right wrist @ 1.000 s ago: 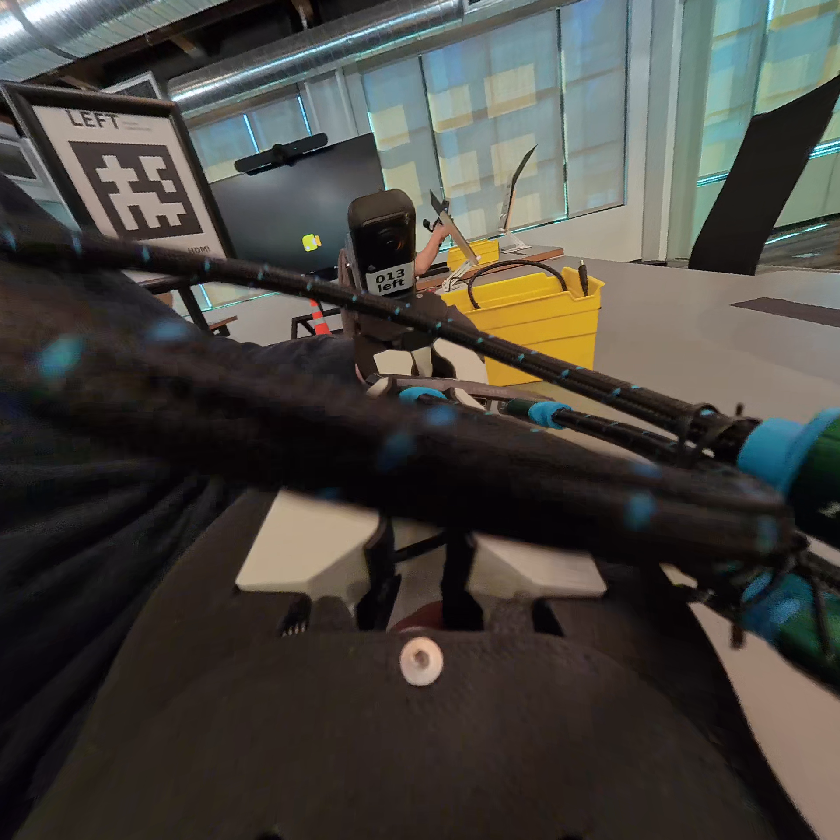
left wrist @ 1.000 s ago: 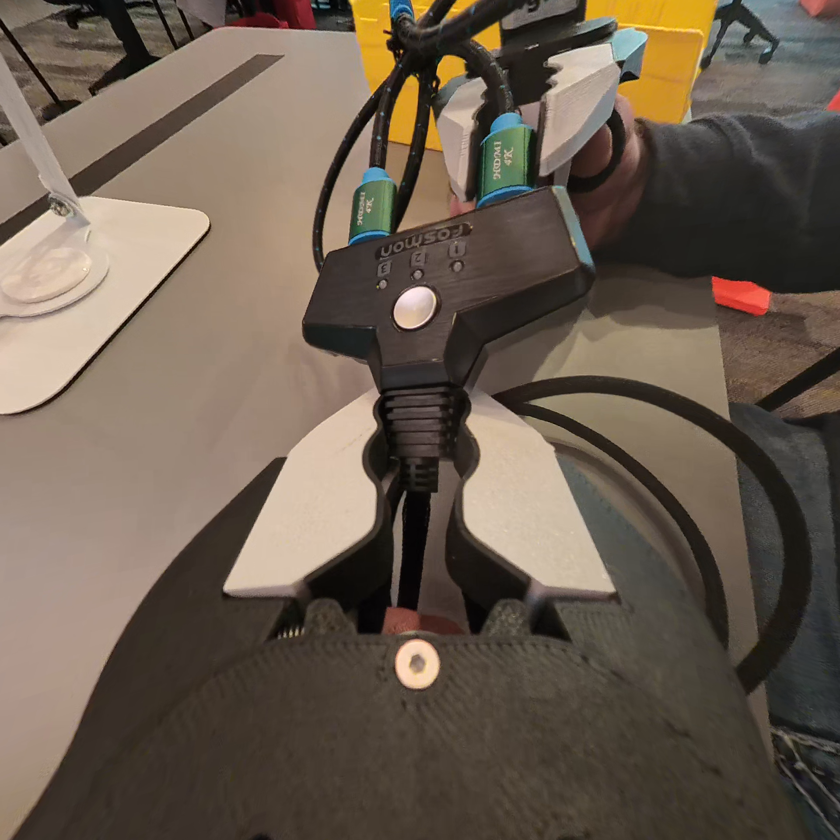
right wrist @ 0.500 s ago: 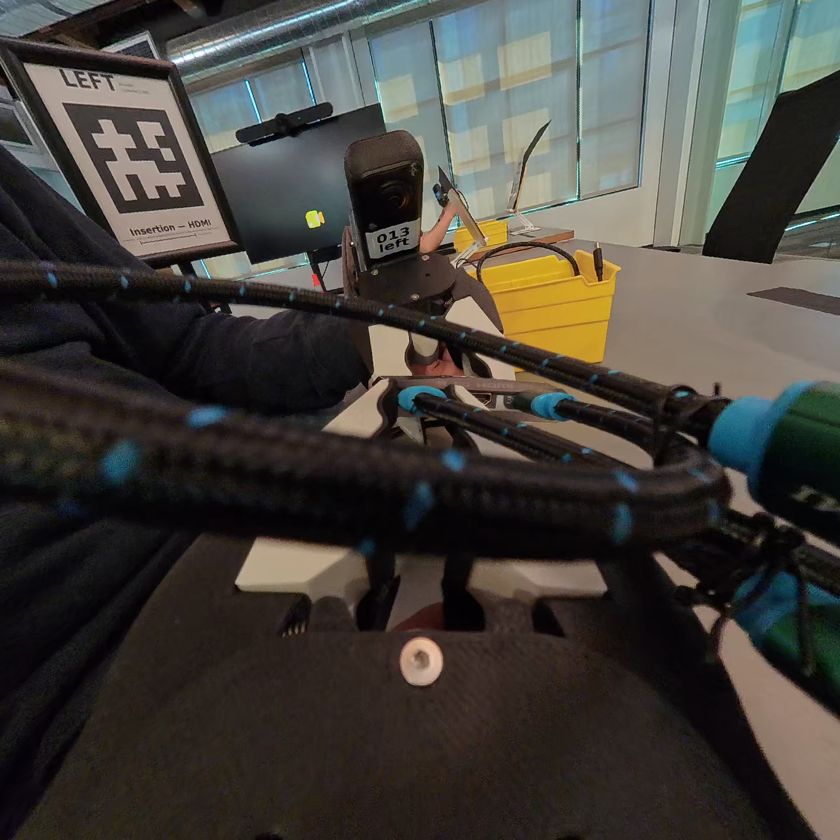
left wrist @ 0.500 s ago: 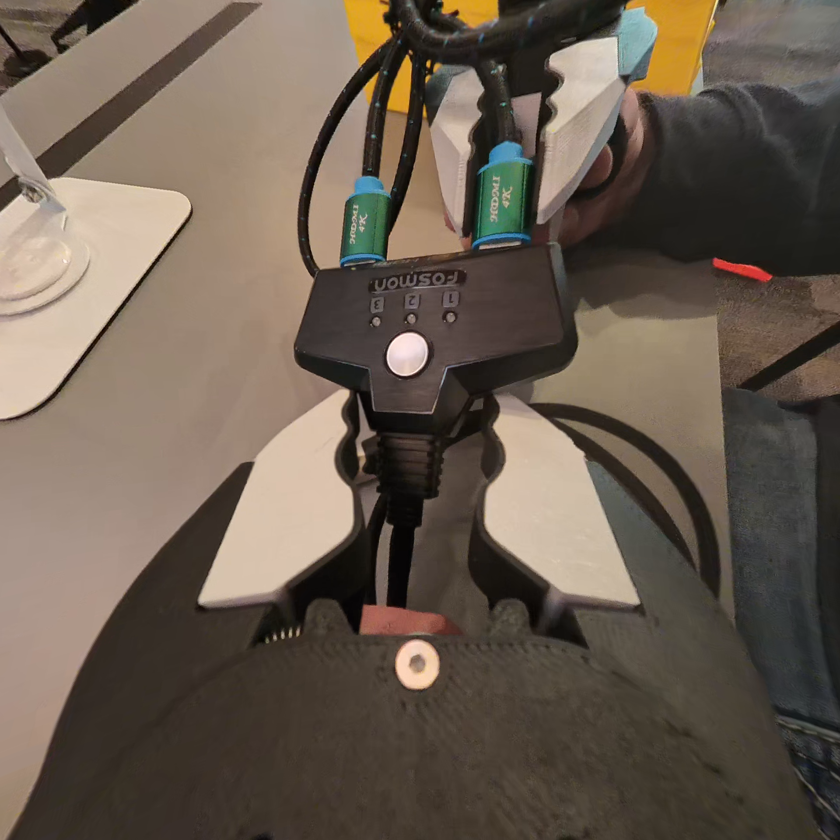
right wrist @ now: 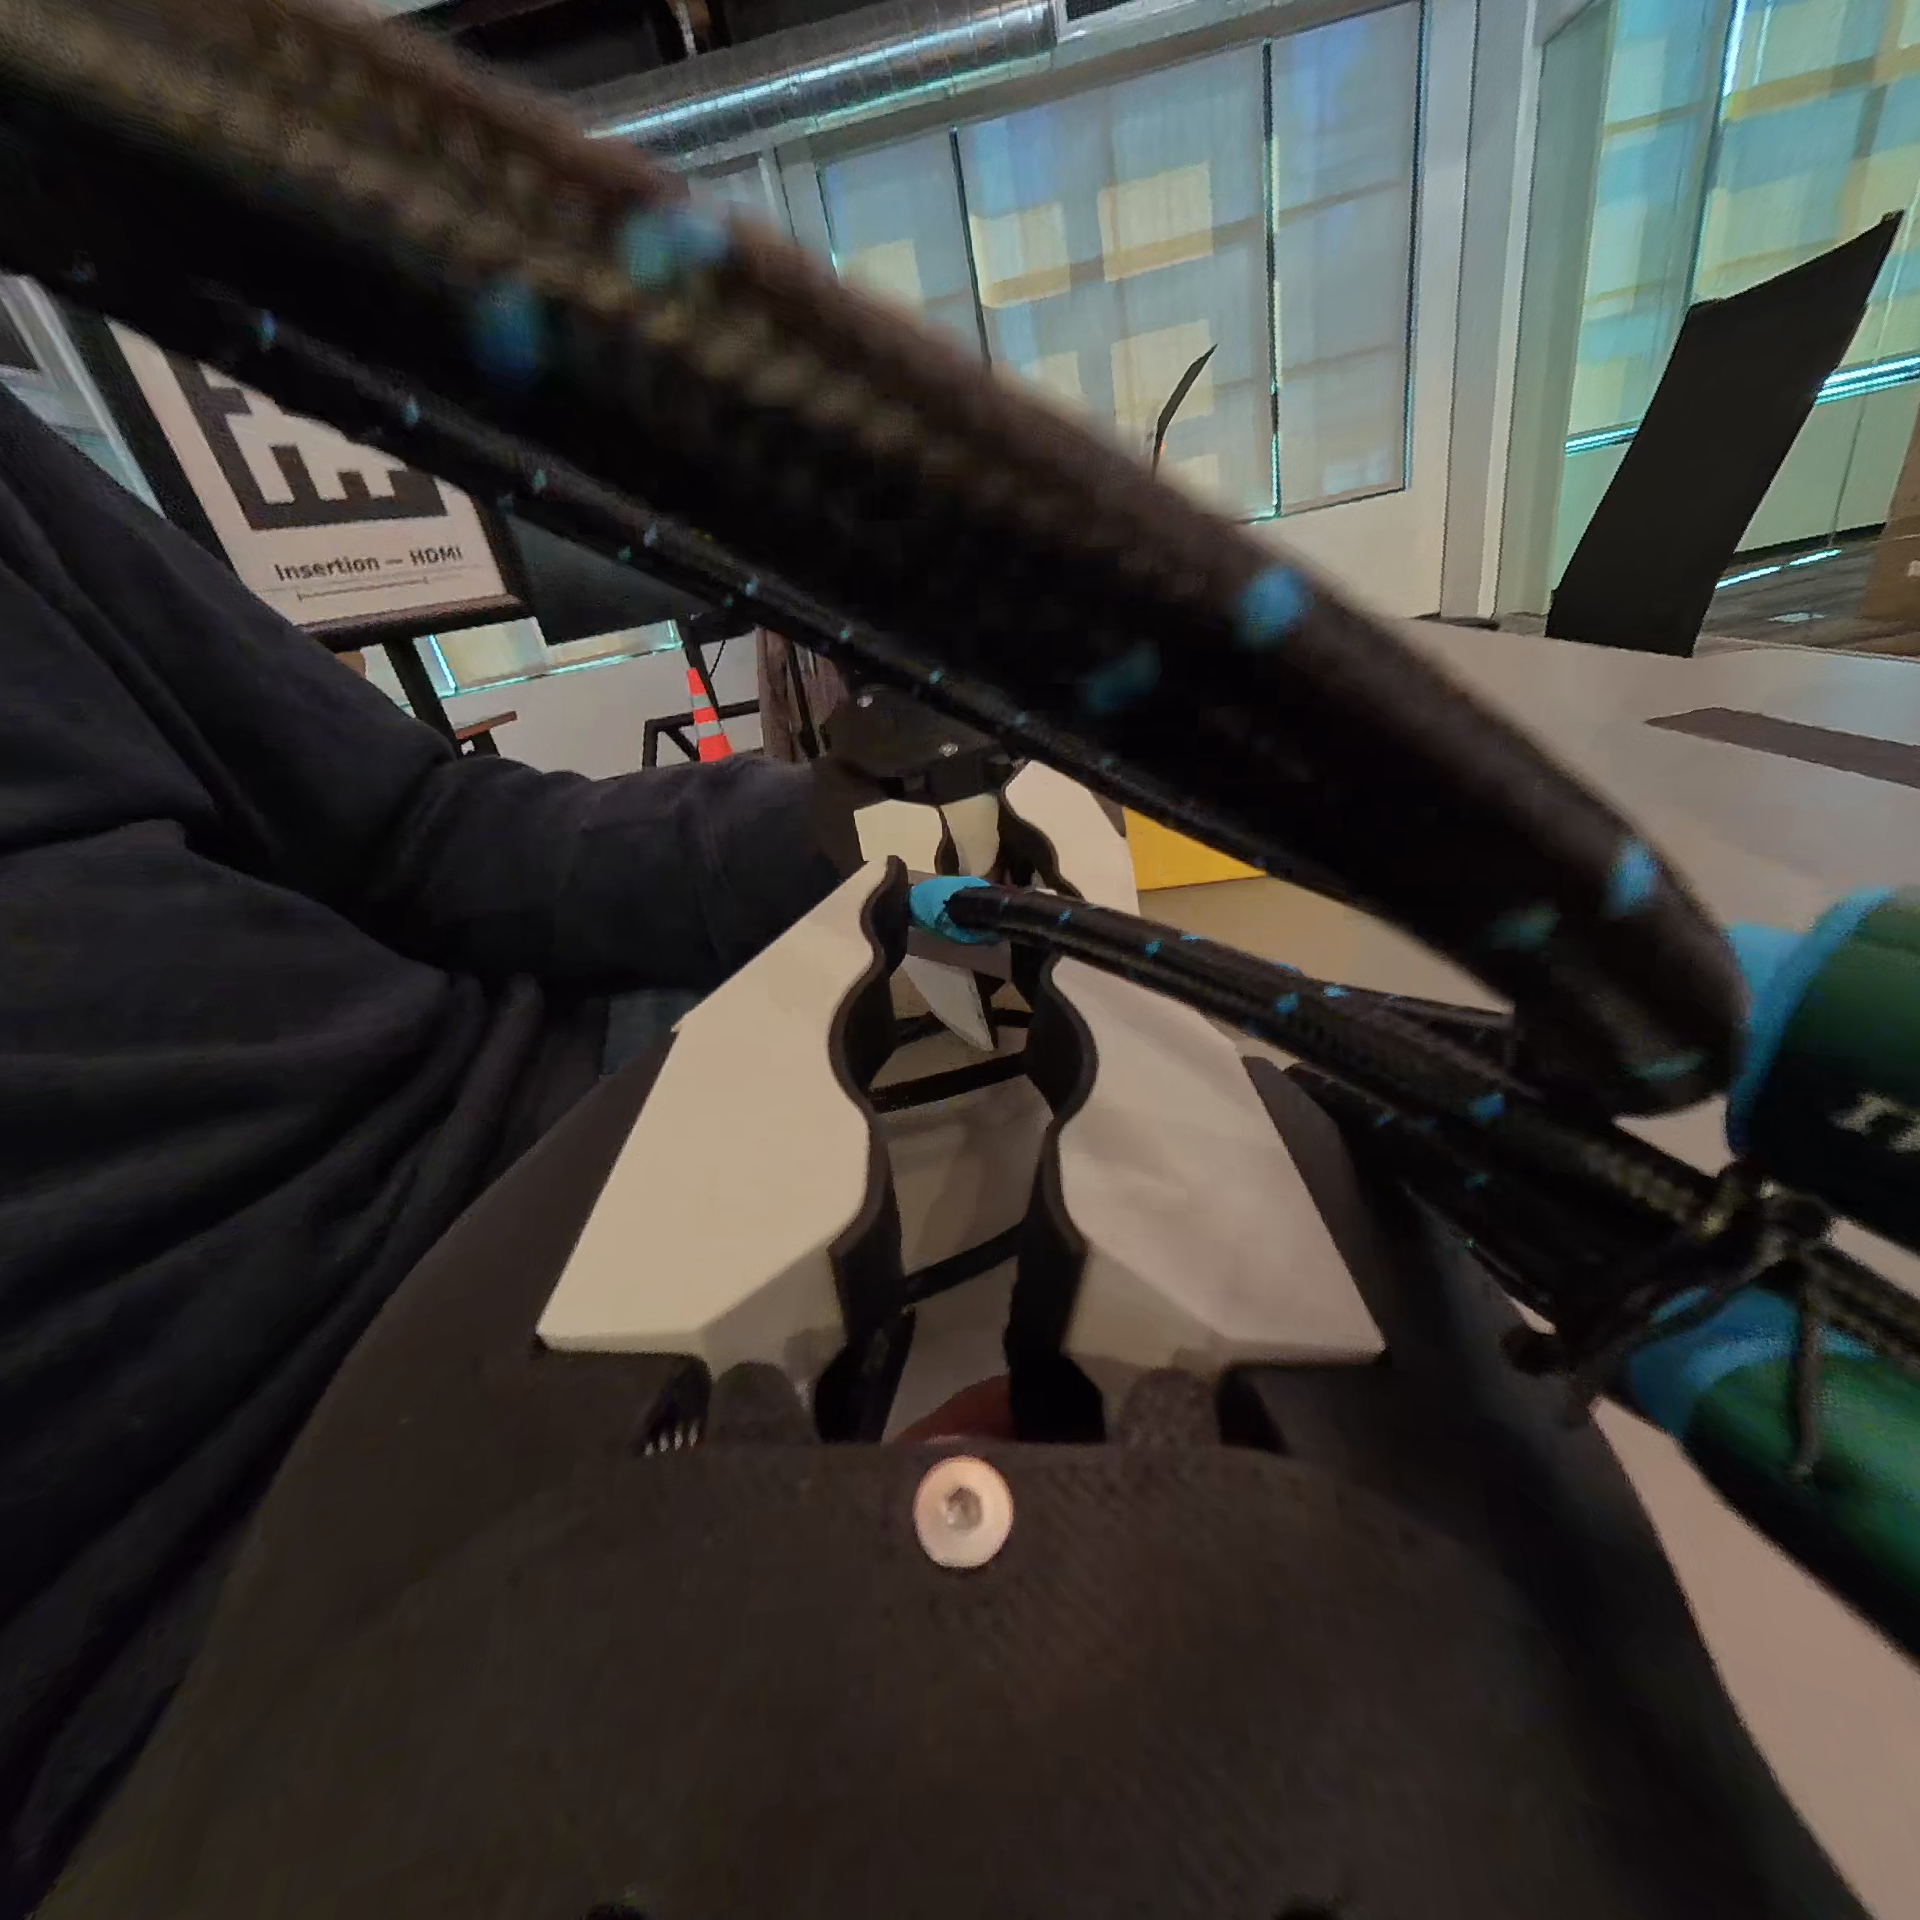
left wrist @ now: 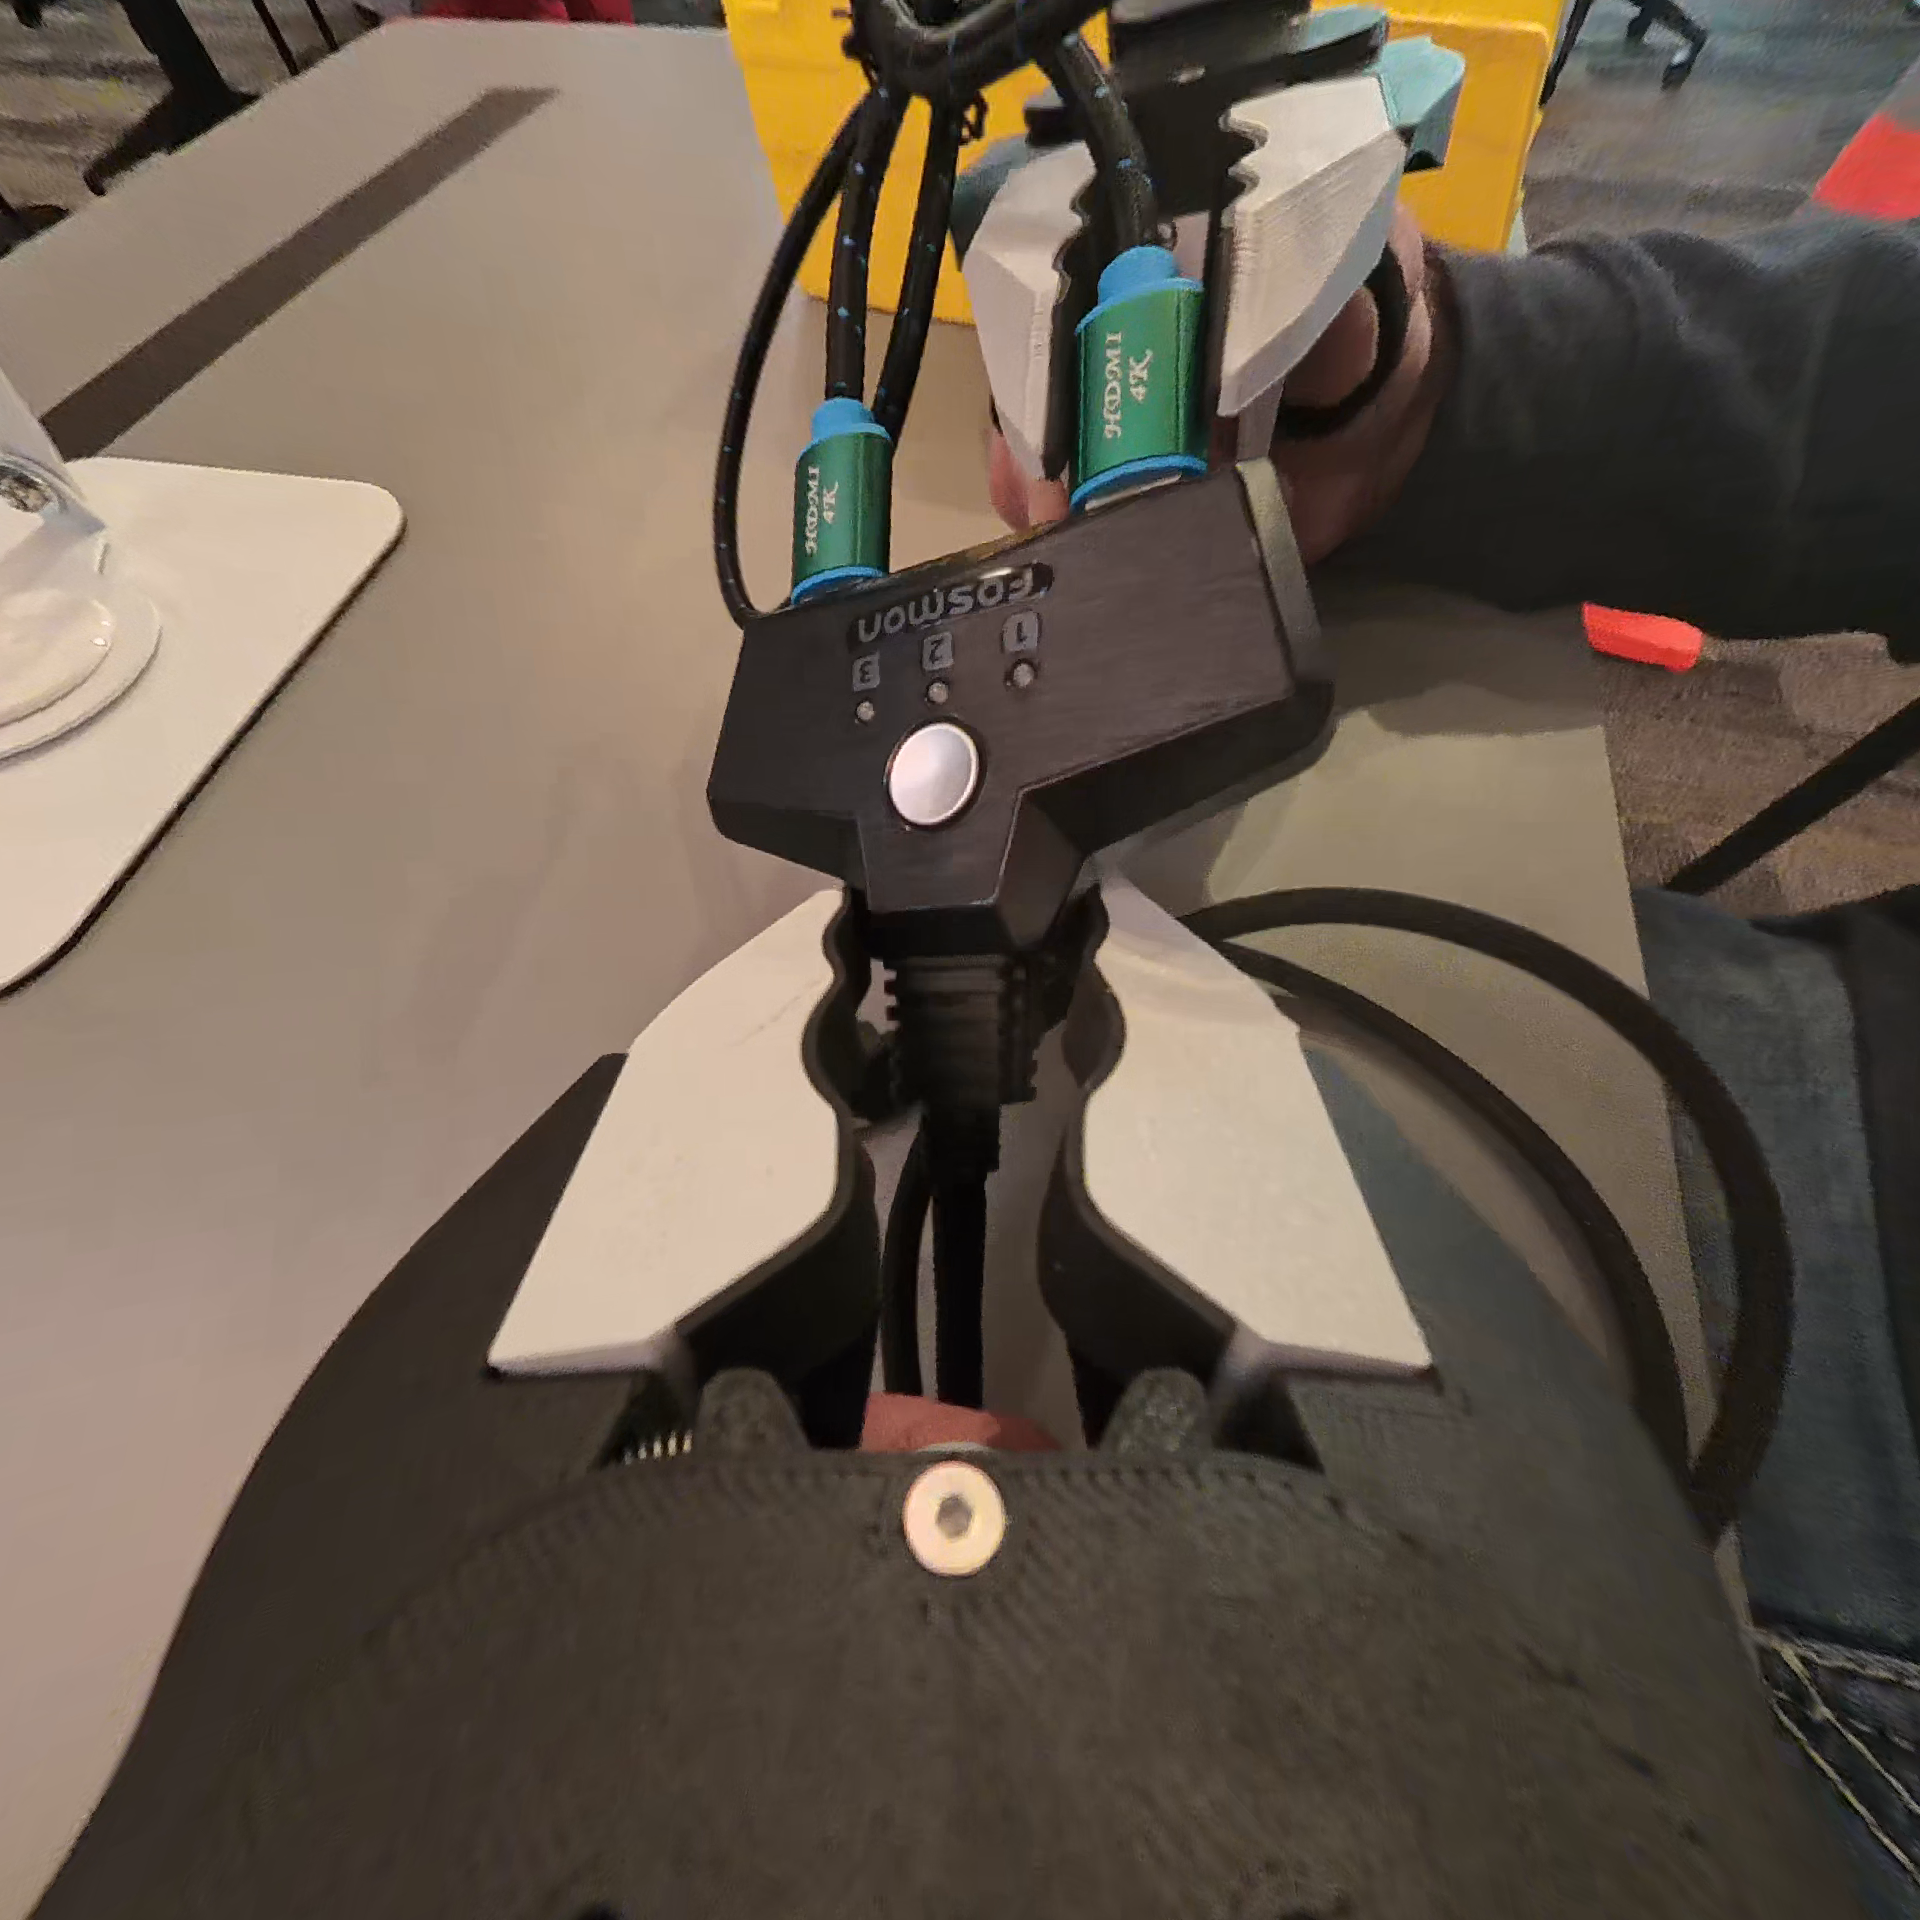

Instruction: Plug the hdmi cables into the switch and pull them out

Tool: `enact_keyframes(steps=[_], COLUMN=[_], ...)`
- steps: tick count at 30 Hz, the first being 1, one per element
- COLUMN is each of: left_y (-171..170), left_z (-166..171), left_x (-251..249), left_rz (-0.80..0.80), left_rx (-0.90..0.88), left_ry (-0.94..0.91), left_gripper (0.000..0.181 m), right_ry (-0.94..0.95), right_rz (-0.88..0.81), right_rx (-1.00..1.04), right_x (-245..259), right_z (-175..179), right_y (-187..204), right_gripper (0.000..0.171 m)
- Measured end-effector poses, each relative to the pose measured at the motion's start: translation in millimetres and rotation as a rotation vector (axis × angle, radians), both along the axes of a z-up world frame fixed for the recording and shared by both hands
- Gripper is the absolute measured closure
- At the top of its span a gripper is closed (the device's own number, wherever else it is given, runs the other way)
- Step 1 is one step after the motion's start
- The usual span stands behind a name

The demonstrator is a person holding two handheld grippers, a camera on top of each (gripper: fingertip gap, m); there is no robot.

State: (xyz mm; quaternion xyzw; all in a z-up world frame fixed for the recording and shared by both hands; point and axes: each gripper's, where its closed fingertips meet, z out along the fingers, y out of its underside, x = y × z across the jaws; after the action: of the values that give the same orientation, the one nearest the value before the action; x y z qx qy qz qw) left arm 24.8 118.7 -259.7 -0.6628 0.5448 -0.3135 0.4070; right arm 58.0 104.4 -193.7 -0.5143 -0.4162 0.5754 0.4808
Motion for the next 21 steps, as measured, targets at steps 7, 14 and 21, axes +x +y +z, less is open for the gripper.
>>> enact_keyframes(steps=[7, 14, 21], left_y=[6.0, 21.9, 19.6], left_z=[-1.6, 6.2, 25.9], left_x=[-1.5, -22.3, 27.5], left_rz=[0.023, 0.177, 0.227], left_rx=[-0.009, 0.202, 0.632], left_ry=[-0.076, 0.133, 0.369], left_gripper=[0.151, 0.117, 0.125], right_ry=[0.011, 0.03, -0.011], right_rz=[-0.017, -0.07, -0.074], right_rx=[-0.04, -0.075, -0.064], right_x=[2.3, 14.0, -3.3], right_z=[-0.4, 0.8, -4.3], right_y=[7.9, 18.6, 14.6], right_gripper=[0.154, 0.153, 0.154])
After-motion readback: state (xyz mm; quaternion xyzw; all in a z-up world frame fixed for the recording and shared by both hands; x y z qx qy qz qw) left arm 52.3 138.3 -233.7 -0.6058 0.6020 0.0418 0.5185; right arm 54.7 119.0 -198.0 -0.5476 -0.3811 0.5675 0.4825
